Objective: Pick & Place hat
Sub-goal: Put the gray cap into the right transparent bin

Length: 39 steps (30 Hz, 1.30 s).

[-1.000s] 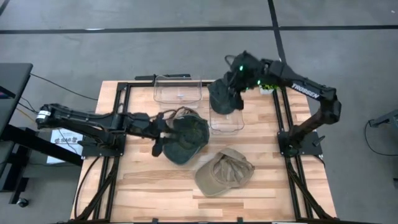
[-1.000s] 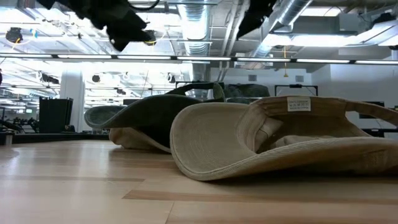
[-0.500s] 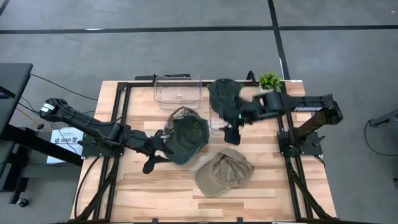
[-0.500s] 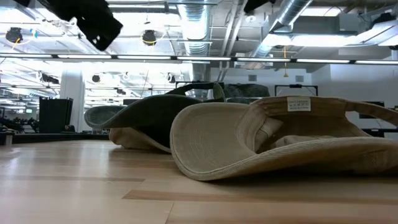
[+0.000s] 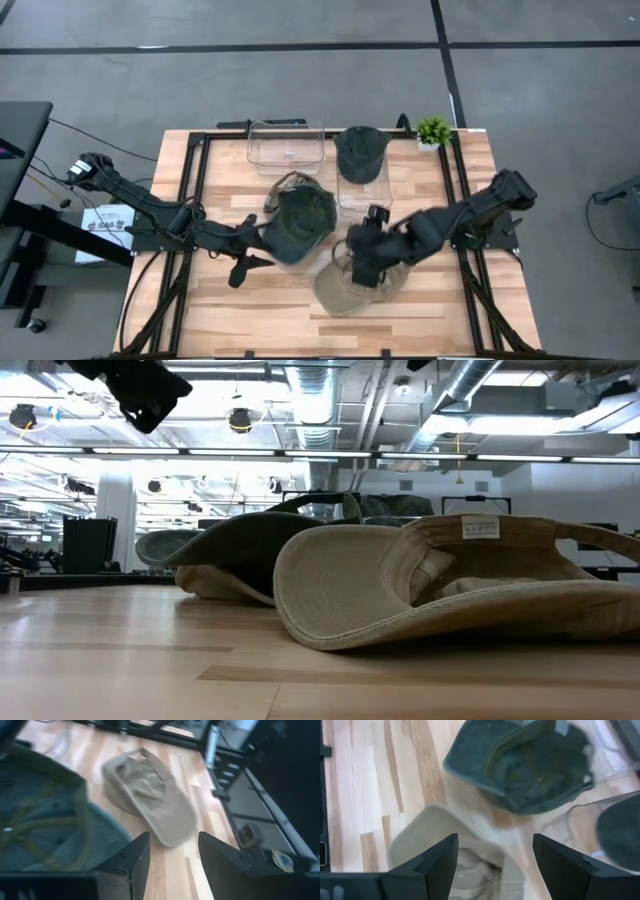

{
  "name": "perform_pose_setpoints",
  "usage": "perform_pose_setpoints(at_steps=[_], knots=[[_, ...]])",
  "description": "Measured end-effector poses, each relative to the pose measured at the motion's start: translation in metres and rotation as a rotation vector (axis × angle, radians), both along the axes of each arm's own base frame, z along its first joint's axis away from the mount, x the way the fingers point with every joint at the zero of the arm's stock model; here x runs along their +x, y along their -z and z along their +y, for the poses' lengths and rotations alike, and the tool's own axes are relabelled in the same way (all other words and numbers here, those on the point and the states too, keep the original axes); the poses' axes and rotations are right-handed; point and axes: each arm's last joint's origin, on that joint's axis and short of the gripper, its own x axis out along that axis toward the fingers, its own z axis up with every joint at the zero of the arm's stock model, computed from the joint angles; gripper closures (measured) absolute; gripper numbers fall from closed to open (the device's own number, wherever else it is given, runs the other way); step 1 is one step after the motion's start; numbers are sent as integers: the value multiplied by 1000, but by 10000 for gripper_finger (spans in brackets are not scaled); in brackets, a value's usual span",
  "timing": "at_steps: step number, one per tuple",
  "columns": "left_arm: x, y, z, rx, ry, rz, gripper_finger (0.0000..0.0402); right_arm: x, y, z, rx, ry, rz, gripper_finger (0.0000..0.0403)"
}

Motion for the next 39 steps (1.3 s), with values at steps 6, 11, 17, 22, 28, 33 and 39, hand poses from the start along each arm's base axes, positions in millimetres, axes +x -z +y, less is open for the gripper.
perform_pose_setpoints(at_steps=[6, 11, 17, 22, 28, 33, 39], knots=[[1, 0, 3, 22, -100, -18, 238, 16, 35, 30, -13, -2, 34, 155], [1, 0, 6, 58, -171, -32, 238, 35, 60, 44, 25, 38, -1, 155], [1, 0, 6, 133, -155, -39, 238, 59, 85, 51, 43, 161, -110, 155], [1, 0, 6, 141, -153, -32, 238, 70, 97, 49, 21, 274, -195, 155], [-2, 6, 8, 180, -147, 29, 238, 73, 96, 42, -8, 397, -285, 155], [-4, 11, 9, 177, -160, 77, 238, 74, 94, 41, -11, 409, -307, 155], [-6, 12, 10, 164, -172, 99, 238, 74, 94, 41, -8, 408, -307, 155]])
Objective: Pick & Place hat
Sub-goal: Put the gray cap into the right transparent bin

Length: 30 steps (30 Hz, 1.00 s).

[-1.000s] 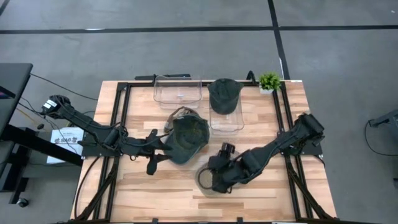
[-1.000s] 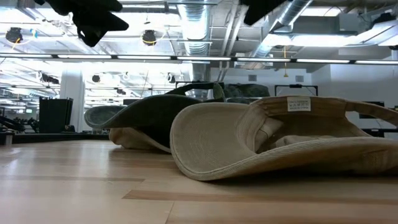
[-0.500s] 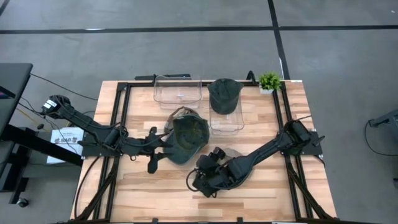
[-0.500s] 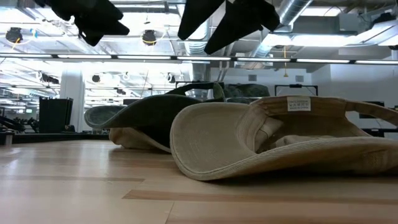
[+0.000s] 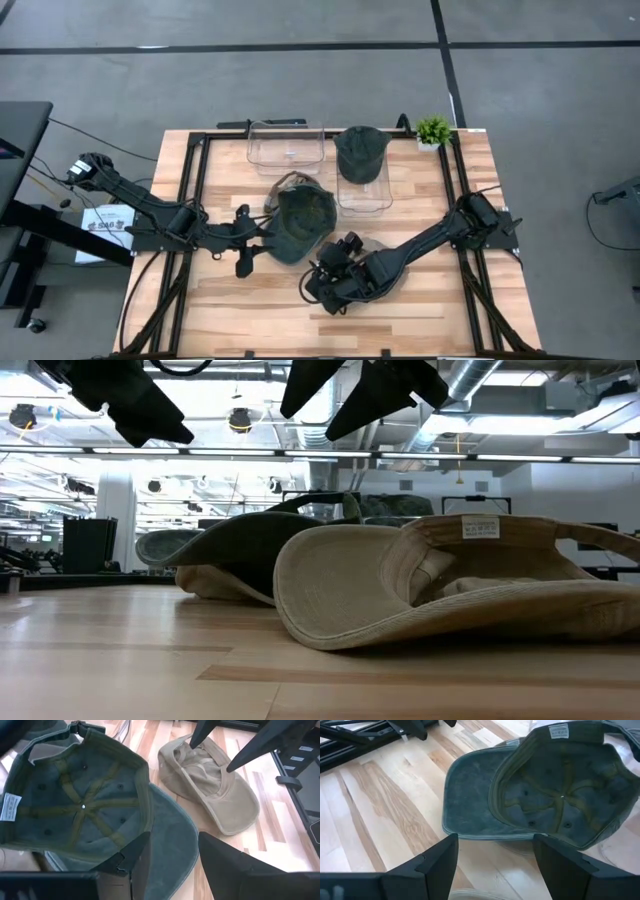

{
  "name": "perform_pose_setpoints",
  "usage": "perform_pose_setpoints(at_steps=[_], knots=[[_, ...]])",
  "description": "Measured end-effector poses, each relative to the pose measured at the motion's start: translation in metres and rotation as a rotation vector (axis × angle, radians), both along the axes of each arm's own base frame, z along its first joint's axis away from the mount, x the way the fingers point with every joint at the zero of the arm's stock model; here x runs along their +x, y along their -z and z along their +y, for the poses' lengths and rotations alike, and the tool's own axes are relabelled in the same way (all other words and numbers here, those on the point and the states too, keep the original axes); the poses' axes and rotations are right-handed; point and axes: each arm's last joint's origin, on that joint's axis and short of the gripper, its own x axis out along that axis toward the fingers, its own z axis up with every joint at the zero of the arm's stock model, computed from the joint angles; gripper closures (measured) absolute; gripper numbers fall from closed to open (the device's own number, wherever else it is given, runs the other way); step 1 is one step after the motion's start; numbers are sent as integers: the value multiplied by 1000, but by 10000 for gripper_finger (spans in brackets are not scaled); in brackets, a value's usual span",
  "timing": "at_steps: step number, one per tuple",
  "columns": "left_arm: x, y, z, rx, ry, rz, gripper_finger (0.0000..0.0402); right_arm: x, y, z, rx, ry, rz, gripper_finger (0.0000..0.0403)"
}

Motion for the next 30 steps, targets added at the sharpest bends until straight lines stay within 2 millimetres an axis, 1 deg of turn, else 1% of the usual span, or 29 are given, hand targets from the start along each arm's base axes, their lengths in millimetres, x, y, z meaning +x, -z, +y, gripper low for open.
perform_pose_setpoints(at_steps=[7, 11, 16, 25, 30], knots=[[-2, 3, 1, 4, -21, 33, 238, 0, 0, 0, 8, -6, 4, 155], [-4, 6, 6, 50, -99, 52, 238, -1, 0, 1, 19, -13, 9, 155], [-5, 11, 17, 79, -188, 98, 238, -1, 0, 1, 23, -15, 10, 155], [-4, 16, 35, 38, -329, 153, 238, -1, 0, 2, 24, -17, 11, 155], [-1, 17, 41, -41, -292, 195, 238, -1, 0, 2, 24, -17, 11, 155]])
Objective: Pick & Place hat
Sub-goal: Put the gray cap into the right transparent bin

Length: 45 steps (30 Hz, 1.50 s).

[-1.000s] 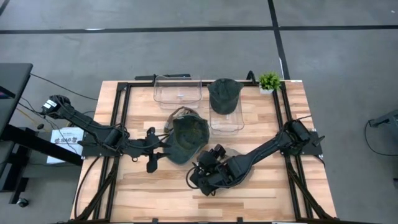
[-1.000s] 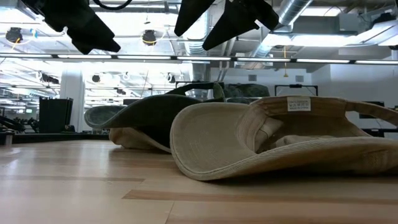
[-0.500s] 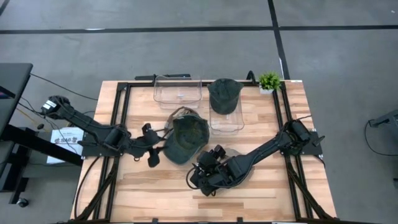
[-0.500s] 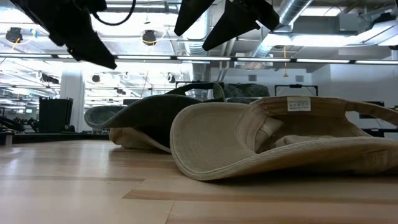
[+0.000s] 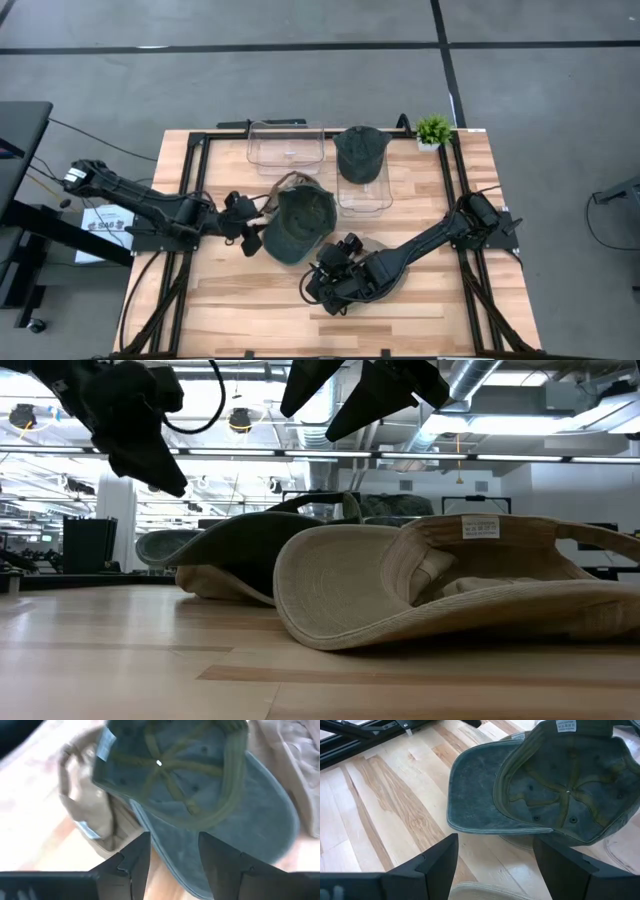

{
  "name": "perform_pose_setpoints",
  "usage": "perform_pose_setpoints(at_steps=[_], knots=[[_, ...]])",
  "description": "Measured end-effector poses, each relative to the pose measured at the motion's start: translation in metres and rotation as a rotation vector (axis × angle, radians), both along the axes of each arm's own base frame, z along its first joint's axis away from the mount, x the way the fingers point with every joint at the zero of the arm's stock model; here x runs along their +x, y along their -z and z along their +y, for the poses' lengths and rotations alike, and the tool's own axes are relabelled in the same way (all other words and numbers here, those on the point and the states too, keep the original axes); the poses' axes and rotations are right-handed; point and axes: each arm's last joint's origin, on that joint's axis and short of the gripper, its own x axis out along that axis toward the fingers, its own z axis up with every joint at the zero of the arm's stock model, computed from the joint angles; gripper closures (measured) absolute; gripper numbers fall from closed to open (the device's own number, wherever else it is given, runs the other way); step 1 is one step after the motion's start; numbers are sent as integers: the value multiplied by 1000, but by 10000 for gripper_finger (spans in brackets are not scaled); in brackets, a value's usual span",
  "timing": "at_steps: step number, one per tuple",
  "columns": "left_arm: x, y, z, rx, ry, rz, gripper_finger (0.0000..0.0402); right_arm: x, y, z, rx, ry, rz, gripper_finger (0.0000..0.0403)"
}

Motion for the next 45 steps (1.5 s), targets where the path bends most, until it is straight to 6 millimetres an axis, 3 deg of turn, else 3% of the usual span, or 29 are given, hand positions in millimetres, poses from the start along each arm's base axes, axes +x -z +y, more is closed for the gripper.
perform_pose_setpoints(at_steps=[9, 17, 22, 45], knots=[[2, 2, 9, -70, 3, 18, 238, 0, 0, 0, 0, 0, 0, 155], [-7, 37, 21, -113, -64, 74, 238, 2, -1, 1, 15, -2, -24, 155], [-8, 49, 19, -193, -7, 30, 238, 2, -1, 1, 18, -3, -25, 155], [-3, 46, 15, -279, 67, -41, 238, 3, -1, 2, 27, -17, -19, 155]])
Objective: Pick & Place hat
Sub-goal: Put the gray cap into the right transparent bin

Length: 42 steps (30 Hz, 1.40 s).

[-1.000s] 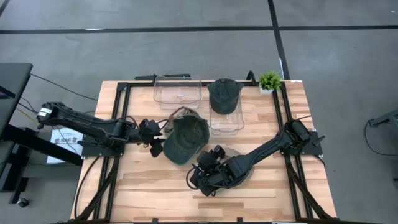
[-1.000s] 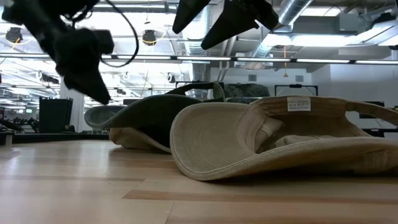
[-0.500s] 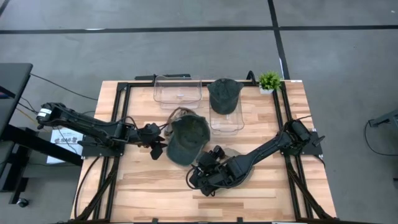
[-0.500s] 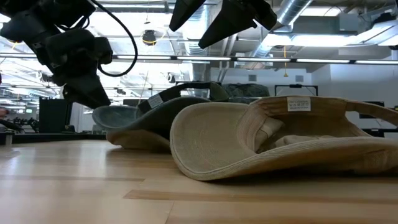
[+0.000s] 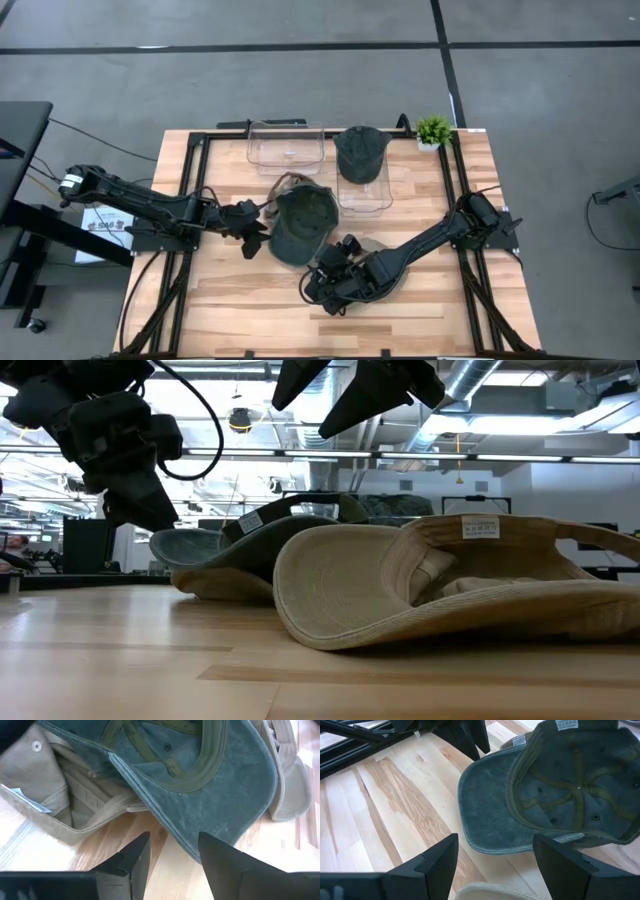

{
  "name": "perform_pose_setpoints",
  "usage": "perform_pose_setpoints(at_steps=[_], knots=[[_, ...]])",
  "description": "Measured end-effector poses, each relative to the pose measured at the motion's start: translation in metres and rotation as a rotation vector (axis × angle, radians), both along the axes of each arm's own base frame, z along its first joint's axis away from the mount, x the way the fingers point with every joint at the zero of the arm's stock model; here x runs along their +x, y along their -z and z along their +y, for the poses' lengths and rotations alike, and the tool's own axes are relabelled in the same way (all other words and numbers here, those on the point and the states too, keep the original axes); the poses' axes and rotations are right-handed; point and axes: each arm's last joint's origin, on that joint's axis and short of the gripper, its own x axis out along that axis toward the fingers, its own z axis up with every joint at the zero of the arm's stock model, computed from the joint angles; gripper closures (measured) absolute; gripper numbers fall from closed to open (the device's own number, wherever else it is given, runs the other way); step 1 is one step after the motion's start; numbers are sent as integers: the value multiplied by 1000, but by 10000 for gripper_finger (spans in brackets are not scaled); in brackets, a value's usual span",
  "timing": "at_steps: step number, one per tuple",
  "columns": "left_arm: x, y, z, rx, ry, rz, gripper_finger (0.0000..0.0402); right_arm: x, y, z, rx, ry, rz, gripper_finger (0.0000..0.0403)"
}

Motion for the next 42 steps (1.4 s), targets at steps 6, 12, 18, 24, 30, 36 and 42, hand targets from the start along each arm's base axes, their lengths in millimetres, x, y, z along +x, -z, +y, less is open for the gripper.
perform_pose_setpoints(at_steps=[6, 12, 18, 24, 30, 36, 42], knots=[[1, -1, 0, -21, -17, -14, 238, 0, 0, 0, -5, -6, 4, 155], [2, -3, -6, -33, 5, -44, 238, 0, 0, 0, -5, -6, 4, 155], [1, -3, -7, -3, -14, -54, 238, 0, 0, 0, -5, -6, 4, 155], [2, -4, -8, 0, -18, -59, 238, 0, 0, 0, -6, -6, 4, 155], [4, 0, -8, 3, -21, -45, 238, 1, 0, 0, -3, -6, -1, 155], [11, 12, -10, 8, -27, 3, 238, 1, 0, 0, -3, -6, -2, 155], [17, 21, -11, 13, -26, 21, 238, 1, 0, 0, -3, -6, -2, 155]])
